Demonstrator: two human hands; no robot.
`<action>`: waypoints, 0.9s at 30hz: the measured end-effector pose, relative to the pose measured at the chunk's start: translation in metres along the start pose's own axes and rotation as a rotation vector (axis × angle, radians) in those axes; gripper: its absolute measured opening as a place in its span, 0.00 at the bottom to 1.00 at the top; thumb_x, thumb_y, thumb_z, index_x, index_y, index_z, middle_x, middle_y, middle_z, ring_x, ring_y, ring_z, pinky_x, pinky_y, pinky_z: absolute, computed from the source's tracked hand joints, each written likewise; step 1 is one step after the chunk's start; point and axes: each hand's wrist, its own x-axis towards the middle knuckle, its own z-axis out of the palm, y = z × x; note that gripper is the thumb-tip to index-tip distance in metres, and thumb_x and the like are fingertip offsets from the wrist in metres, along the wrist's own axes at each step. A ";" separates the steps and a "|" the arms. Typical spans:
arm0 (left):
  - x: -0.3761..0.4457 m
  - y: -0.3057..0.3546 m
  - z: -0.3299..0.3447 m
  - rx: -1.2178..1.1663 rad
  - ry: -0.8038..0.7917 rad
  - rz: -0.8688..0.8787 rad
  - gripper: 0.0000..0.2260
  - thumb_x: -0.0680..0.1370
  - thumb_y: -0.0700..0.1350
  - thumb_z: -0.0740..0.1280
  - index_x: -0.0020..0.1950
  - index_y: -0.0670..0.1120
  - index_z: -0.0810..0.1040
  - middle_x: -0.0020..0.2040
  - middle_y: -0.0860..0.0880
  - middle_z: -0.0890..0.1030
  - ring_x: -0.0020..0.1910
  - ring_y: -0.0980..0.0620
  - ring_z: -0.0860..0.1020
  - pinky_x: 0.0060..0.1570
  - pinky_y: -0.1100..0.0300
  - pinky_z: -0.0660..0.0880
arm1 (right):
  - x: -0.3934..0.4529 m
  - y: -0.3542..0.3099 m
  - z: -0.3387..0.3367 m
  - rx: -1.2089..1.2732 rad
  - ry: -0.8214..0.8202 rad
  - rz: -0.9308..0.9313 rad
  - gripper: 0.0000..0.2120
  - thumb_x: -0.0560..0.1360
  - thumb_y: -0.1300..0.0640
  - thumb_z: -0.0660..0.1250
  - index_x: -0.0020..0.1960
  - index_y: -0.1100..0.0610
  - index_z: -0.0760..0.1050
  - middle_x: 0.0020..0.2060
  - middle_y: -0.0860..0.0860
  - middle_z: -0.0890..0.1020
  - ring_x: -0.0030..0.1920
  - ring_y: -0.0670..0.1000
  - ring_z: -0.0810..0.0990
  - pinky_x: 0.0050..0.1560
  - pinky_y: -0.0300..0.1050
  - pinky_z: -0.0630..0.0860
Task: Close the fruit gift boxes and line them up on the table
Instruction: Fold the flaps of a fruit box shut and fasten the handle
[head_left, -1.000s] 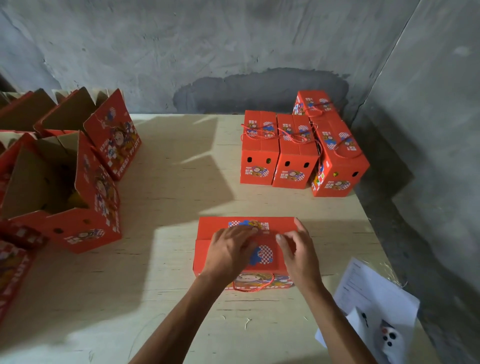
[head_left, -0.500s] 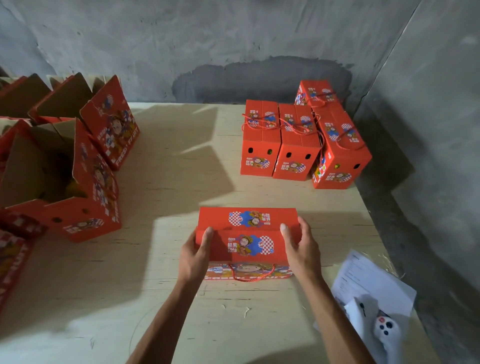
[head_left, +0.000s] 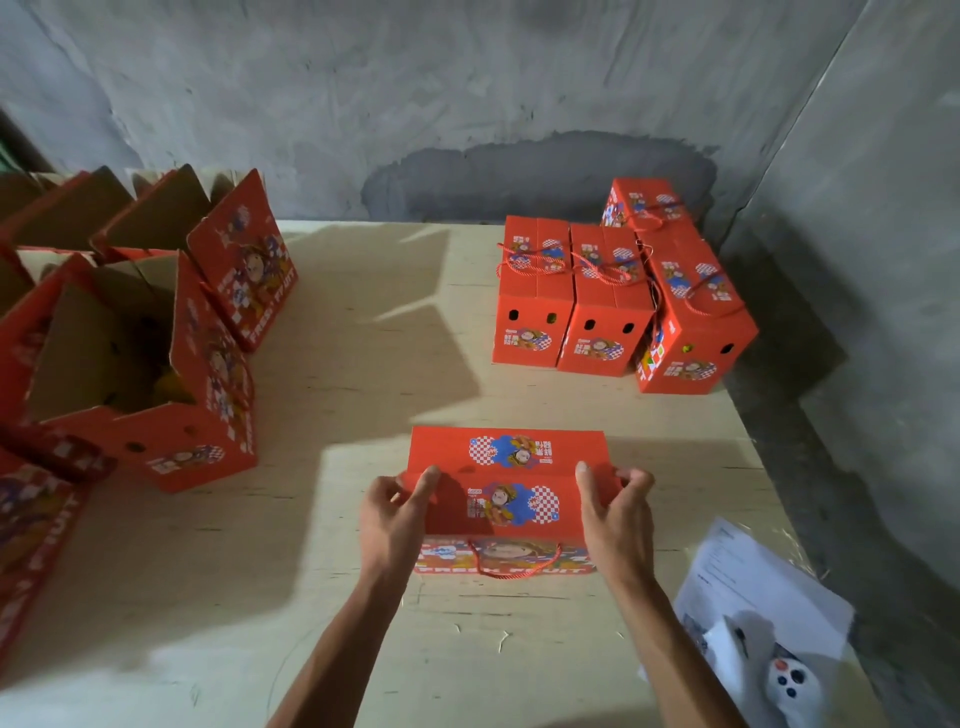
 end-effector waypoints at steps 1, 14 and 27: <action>0.001 0.000 0.000 0.019 0.007 0.006 0.16 0.77 0.53 0.74 0.43 0.41 0.77 0.34 0.52 0.84 0.31 0.61 0.81 0.28 0.67 0.72 | 0.000 0.000 0.001 -0.008 -0.002 -0.009 0.22 0.80 0.38 0.64 0.57 0.56 0.62 0.45 0.57 0.84 0.38 0.56 0.85 0.36 0.57 0.84; -0.002 0.015 0.010 -0.009 0.058 -0.007 0.15 0.74 0.53 0.64 0.42 0.42 0.81 0.36 0.50 0.83 0.33 0.53 0.78 0.31 0.60 0.72 | 0.006 0.003 0.004 0.070 0.083 0.031 0.12 0.84 0.45 0.61 0.53 0.54 0.68 0.36 0.47 0.82 0.31 0.38 0.80 0.23 0.30 0.68; 0.011 0.020 -0.012 0.237 -0.254 0.351 0.11 0.83 0.40 0.67 0.44 0.54 0.83 0.44 0.55 0.83 0.45 0.53 0.81 0.42 0.63 0.76 | 0.007 0.006 0.008 0.140 0.119 0.058 0.12 0.82 0.44 0.64 0.52 0.54 0.69 0.36 0.45 0.81 0.33 0.35 0.80 0.22 0.29 0.68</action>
